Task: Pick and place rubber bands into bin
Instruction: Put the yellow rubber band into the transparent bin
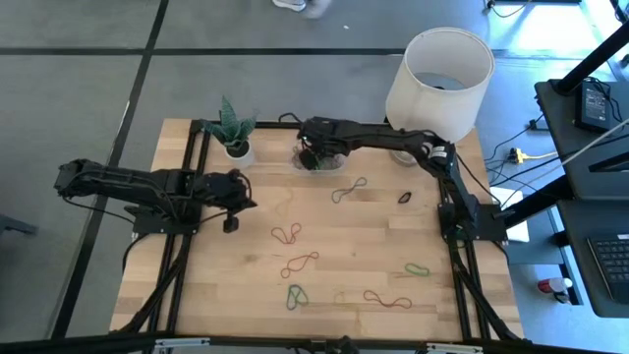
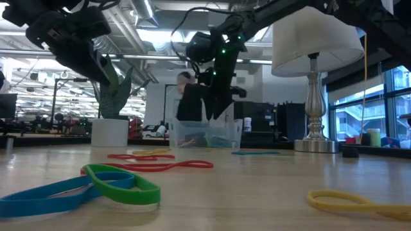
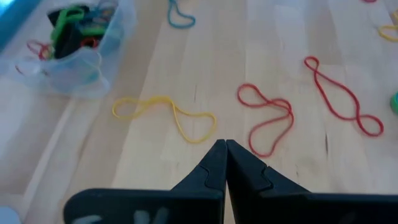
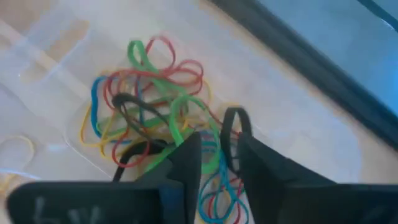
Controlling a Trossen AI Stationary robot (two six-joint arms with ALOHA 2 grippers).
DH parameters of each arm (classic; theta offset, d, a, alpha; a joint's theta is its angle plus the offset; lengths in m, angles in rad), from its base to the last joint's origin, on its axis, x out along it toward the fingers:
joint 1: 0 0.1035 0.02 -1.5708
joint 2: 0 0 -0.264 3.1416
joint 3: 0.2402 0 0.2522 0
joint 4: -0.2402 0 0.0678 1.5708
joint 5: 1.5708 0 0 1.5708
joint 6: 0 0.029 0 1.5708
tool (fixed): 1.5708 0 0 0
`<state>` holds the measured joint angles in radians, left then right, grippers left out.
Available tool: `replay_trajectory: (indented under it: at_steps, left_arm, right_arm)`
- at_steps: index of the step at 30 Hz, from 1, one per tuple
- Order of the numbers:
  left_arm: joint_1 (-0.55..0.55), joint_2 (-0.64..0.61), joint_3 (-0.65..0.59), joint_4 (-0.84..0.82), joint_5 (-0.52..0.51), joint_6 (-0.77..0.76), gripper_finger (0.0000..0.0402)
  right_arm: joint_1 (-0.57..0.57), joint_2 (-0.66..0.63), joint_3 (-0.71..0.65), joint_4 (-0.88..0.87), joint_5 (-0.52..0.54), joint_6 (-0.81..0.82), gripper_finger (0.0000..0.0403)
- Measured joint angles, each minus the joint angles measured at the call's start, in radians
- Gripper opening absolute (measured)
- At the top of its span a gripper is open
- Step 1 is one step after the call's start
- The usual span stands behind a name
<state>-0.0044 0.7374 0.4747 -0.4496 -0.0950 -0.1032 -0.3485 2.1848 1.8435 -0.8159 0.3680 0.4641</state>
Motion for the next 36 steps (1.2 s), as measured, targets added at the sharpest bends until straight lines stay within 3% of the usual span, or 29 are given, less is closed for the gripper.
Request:
replay_trajectory:
  at_steps: [8, 16, 20, 27, 36]
  left_arm:
    - [0.000, 0.000, 0.000, 0.064, -0.001, 0.020, 0.0002]
    - [-0.011, 0.096, 0.077, 0.026, -0.010, -0.031, 0.0002]
    - [-0.050, 0.219, 0.160, -0.021, -0.064, -0.056, 0.0002]
    - [-0.094, 0.436, 0.295, -0.037, -0.157, -0.138, 0.0002]
    - [-0.073, 0.640, 0.461, -0.167, -0.158, -0.185, 0.0047]
  right_arm:
    - [0.008, 0.000, 0.139, -0.210, 0.003, -0.017, 0.0150]
    - [0.116, -0.104, 0.144, -0.303, -0.035, -0.167, 0.0087]
    - [0.165, -0.243, -0.001, -0.273, -0.080, -0.188, 0.0050]
    - [0.289, -0.576, -0.424, -0.119, -0.085, -0.096, 0.0006]
    - [0.449, -0.945, -0.879, 0.024, -0.084, 0.144, 0.0025]
